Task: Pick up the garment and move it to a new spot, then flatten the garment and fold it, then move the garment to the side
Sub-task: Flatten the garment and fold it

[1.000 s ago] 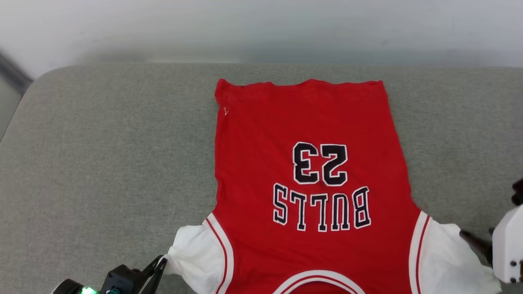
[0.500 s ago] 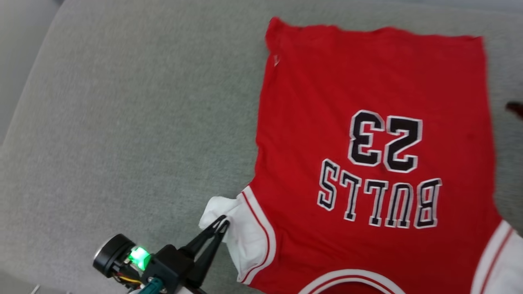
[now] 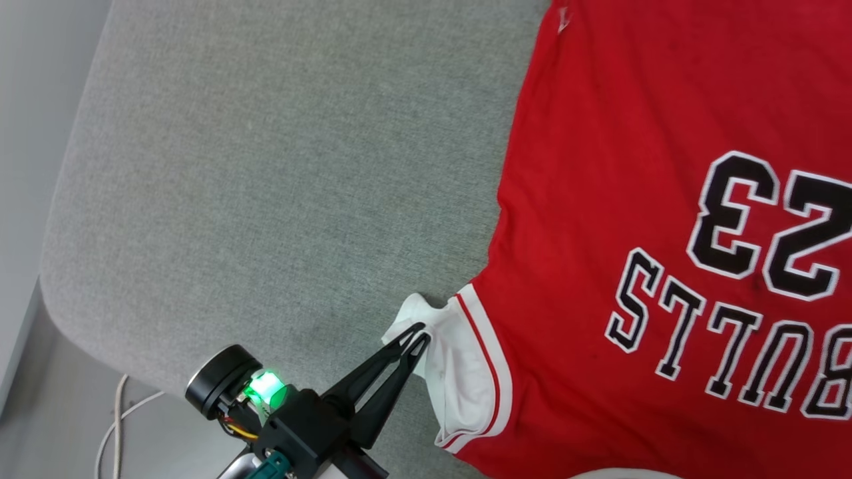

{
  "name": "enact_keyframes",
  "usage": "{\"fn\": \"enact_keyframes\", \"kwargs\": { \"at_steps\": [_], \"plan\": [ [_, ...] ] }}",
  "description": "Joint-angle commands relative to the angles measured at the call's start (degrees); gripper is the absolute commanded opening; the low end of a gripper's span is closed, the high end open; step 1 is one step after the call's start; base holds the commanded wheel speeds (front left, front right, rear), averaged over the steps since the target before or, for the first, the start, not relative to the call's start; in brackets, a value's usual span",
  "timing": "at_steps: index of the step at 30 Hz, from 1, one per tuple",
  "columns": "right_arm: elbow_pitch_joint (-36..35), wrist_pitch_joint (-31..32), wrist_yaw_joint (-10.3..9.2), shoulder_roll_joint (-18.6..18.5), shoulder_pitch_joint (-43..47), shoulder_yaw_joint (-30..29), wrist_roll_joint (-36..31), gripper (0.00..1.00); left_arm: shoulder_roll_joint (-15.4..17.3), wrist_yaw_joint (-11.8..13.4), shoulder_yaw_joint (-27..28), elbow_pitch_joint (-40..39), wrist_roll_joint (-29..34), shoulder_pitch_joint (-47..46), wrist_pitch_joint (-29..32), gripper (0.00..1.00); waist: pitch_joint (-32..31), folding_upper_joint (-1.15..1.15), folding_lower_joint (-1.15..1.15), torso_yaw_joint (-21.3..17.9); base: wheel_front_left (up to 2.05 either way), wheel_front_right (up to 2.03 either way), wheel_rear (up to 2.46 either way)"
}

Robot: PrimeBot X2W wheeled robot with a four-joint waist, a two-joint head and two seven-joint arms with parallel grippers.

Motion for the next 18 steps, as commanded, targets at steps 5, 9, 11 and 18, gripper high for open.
{"fn": "enact_keyframes", "kwargs": {
  "at_steps": [5,9,11,18],
  "plan": [
    [2.65,-0.14,-0.02,0.26,-1.21,-1.42,-3.13,1.0,-1.11,-0.52,-0.67,-0.08,0.37,-1.81,-0.74,0.0,3.29,0.0,-0.01,3.01,0.0,0.0,0.0],
    [3.75,-0.51,-0.02,0.93,1.2,-1.81,-3.73,1.0,-1.78,-0.36,-0.99,0.78,0.35,-2.35,-1.41,0.0,3.79,0.0,-0.01,3.75,0.0,0.0,0.0],
    [4.29,-0.06,-0.02,1.47,2.8,-2.07,-3.54,0.5,-1.5,-0.19,-1.02,1.39,1.15,-2.62,-1.58,0.0,3.82,0.0,-0.01,3.95,0.0,0.0,0.0],
    [4.34,-0.69,-0.02,1.91,6.65,-3.78,-3.63,0.0,-1.4,0.46,-0.52,2.82,0.92,-2.65,-2.1,0.0,1.0,0.0,-0.01,2.91,0.0,0.0,0.0]
  ]
}}
